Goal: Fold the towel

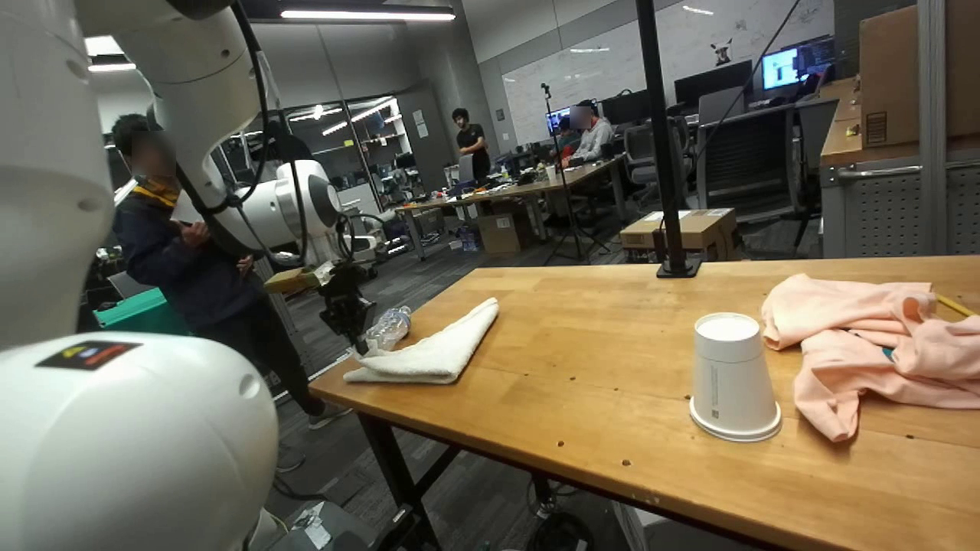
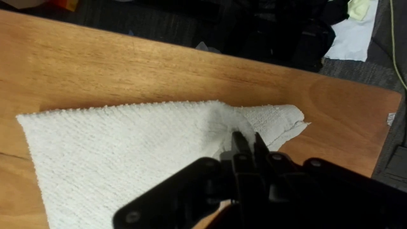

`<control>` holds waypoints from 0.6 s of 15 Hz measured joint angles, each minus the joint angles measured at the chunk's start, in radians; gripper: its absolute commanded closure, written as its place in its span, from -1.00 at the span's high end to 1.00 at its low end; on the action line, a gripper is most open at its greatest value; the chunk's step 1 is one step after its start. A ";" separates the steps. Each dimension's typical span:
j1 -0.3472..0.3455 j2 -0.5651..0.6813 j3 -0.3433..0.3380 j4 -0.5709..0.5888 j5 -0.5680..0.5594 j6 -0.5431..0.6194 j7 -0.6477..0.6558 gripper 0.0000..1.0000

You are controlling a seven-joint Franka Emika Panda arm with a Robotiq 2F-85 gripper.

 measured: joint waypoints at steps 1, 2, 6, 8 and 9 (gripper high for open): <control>0.001 0.007 0.000 0.000 0.004 0.008 0.000 -0.92; 0.003 0.015 0.000 0.000 0.004 0.013 0.000 -0.92; 0.021 0.052 -0.004 0.000 0.004 0.026 0.001 -0.91; 0.031 0.068 -0.008 0.002 0.003 0.029 0.001 -0.89; 0.036 0.075 -0.009 0.003 0.003 0.029 0.001 -0.68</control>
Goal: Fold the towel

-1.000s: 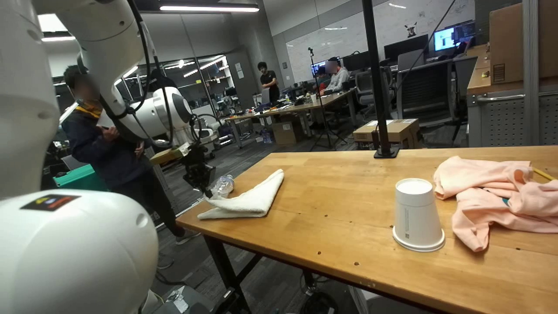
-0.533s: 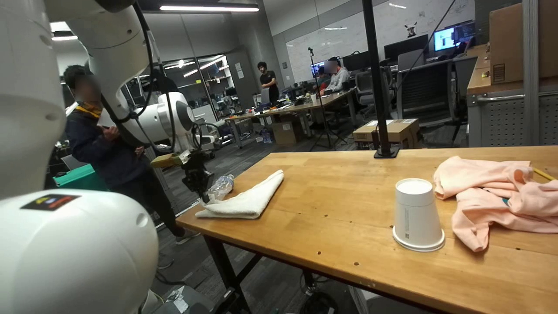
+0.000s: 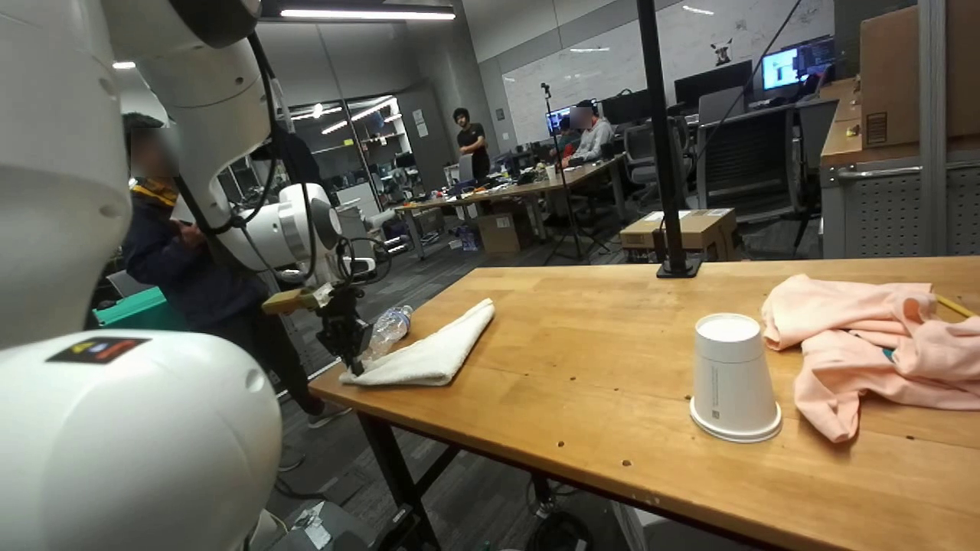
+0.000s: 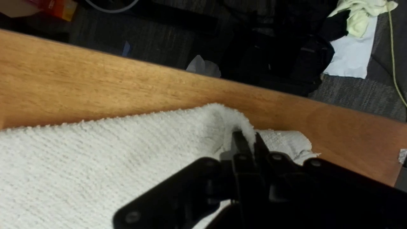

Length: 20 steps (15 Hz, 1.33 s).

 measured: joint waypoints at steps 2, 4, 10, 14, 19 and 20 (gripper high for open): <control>0.006 0.011 -0.001 0.007 0.000 0.000 0.000 -0.24; 0.012 0.016 -0.002 0.012 0.000 0.000 0.000 0.06; 0.022 0.012 -0.002 0.027 0.000 -0.001 -0.001 0.98; 0.015 -0.039 -0.015 0.026 0.001 -0.001 -0.007 1.00; -0.055 -0.158 -0.031 -0.026 0.018 0.000 -0.052 1.00; -0.077 -0.187 -0.035 -0.048 0.026 0.000 -0.070 1.00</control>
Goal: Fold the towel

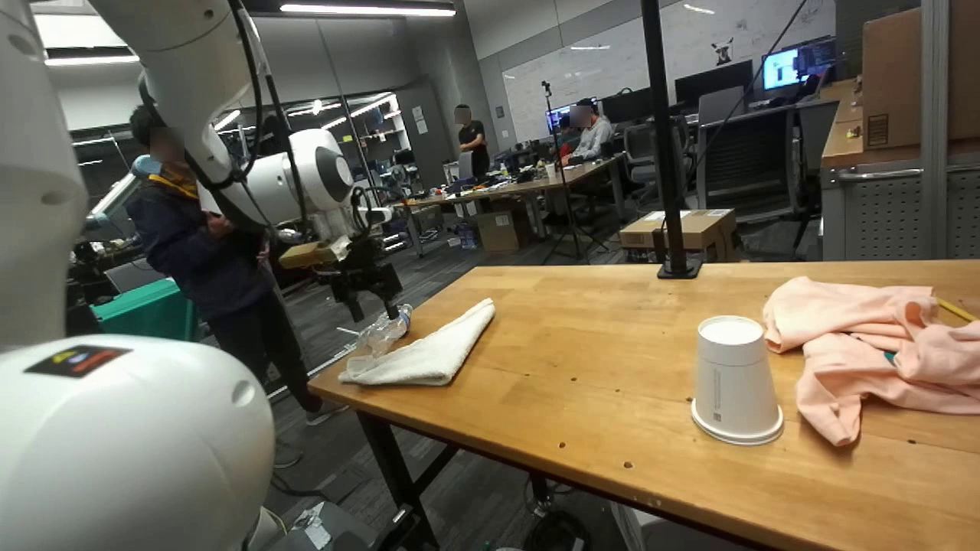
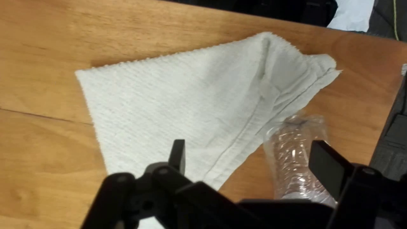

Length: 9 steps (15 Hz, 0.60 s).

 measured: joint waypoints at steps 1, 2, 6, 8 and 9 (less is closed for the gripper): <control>-0.021 -0.029 -0.006 -0.023 0.002 0.001 -0.019 1.00; -0.041 -0.057 -0.012 -0.047 0.004 0.001 -0.040 1.00; -0.122 -0.174 -0.044 -0.164 0.020 0.008 -0.151 1.00; -0.161 -0.243 -0.066 -0.225 0.022 0.019 -0.208 1.00; -0.180 -0.284 -0.078 -0.254 0.024 0.022 -0.237 1.00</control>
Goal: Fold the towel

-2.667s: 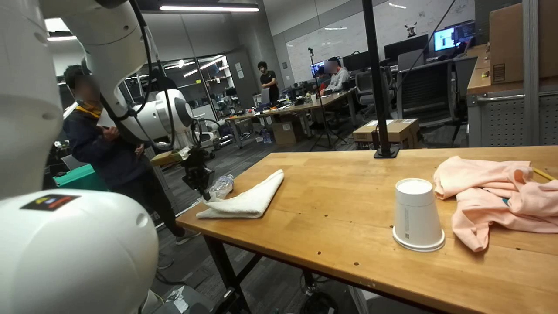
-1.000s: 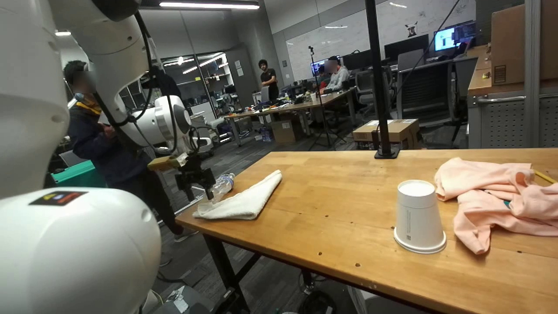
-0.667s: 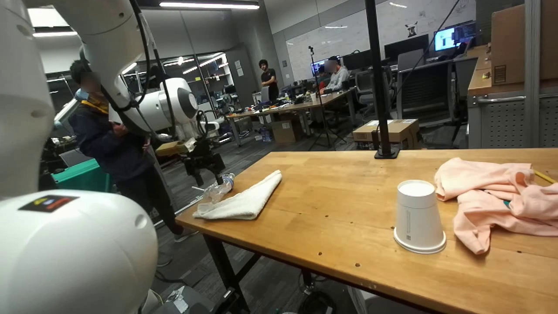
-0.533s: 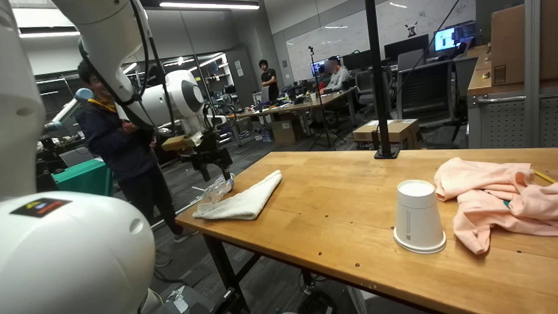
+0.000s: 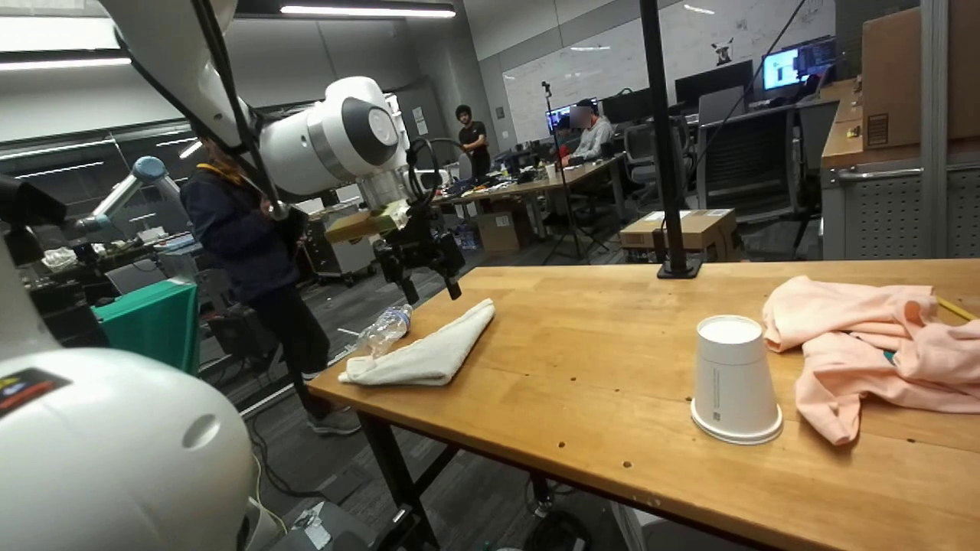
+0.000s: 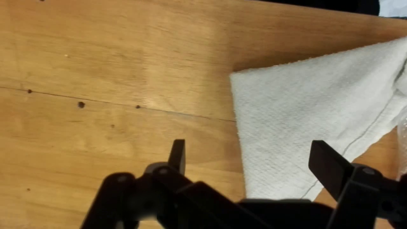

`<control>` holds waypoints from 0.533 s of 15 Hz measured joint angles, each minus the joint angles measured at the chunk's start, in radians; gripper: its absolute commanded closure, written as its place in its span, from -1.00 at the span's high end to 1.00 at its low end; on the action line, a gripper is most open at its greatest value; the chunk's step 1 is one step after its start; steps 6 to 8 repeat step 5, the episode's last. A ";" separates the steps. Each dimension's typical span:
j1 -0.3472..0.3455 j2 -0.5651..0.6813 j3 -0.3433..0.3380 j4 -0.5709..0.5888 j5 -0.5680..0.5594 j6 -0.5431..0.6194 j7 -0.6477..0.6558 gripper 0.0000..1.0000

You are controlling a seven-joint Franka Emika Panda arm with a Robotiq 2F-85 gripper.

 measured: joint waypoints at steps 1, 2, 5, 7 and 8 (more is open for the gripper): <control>-0.015 -0.038 -0.010 -0.024 0.004 0.001 -0.025 1.00; -0.023 -0.068 -0.013 -0.043 0.008 0.001 -0.038 1.00; -0.026 -0.111 -0.021 -0.073 0.014 0.002 -0.050 1.00; -0.026 -0.111 -0.021 -0.073 0.014 0.002 -0.050 1.00; -0.026 -0.111 -0.021 -0.073 0.014 0.002 -0.050 1.00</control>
